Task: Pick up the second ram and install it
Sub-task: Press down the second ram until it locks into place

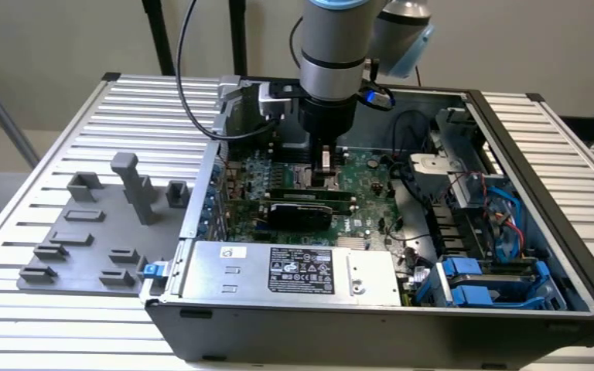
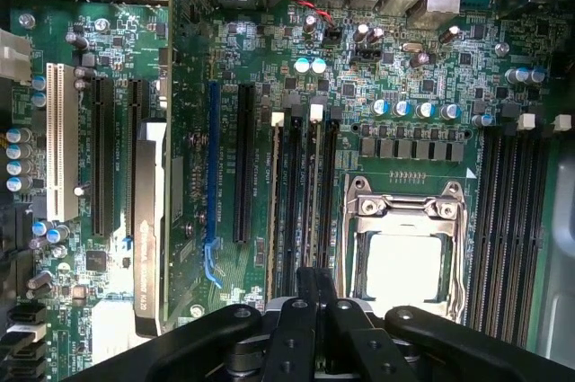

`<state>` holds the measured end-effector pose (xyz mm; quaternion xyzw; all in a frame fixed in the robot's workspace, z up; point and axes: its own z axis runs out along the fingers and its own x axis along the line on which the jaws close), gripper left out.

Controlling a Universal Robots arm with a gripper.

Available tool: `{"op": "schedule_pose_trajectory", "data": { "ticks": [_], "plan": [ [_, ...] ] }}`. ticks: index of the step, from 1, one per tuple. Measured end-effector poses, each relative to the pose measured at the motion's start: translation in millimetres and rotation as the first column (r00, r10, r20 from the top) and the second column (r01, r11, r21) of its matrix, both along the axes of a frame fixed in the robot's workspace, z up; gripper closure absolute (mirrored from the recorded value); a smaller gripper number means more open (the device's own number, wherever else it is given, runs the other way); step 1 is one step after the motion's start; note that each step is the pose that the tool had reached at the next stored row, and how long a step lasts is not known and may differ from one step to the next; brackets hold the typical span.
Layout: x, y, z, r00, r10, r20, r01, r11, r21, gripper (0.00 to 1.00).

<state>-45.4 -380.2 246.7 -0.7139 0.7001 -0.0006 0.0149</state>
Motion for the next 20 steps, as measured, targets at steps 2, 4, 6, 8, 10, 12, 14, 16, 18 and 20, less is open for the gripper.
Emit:
{"op": "schedule_pose_trajectory", "data": {
  "ticks": [2, 4, 6, 8, 10, 12, 14, 16, 18, 20],
  "plan": [
    [0.0, 0.0, 0.0, 1.0, 0.0, 0.0, 0.0, 1.0, 0.0, 0.89],
    [0.0, 0.0, 0.0, 1.0, 0.0, 0.0, 0.0, 1.0, 0.0, 0.89],
    [-0.2, 0.0, -0.1, 1.0, 0.0, 0.0, 0.0, 1.0, -0.0001, 0.89],
    [-0.9, 0.1, -1.0, 1.0, 0.0, 0.0002, 0.0, 1.0, 0.0002, 0.89],
    [-1.0, 0.0, -3.0, 1.0, 0.0, 0.0001, 0.0, 1.0, -0.0001, 0.89],
    [-1.0, 0.0, -5.7, 1.0, 0.0, 0.0, 0.0, 1.0, 0.0, 0.89],
    [-1.1, 0.0, -8.7, 1.0, 0.0, -0.0005, 0.0, 1.0, 0.0001, 0.89],
    [-1.1, 0.0, -12.2, 1.0, -0.001, -0.0008, 0.001, 1.0, 0.0, 0.89],
    [-1.0, 0.0, -15.9, 1.0, -0.001, -0.001, 0.001, 1.0, -0.0002, 0.89],
    [-1.1, -0.2, -18.8, 1.0, -0.001, -0.0019, 0.001, 1.0, -0.0017, 0.89]
  ]
}}
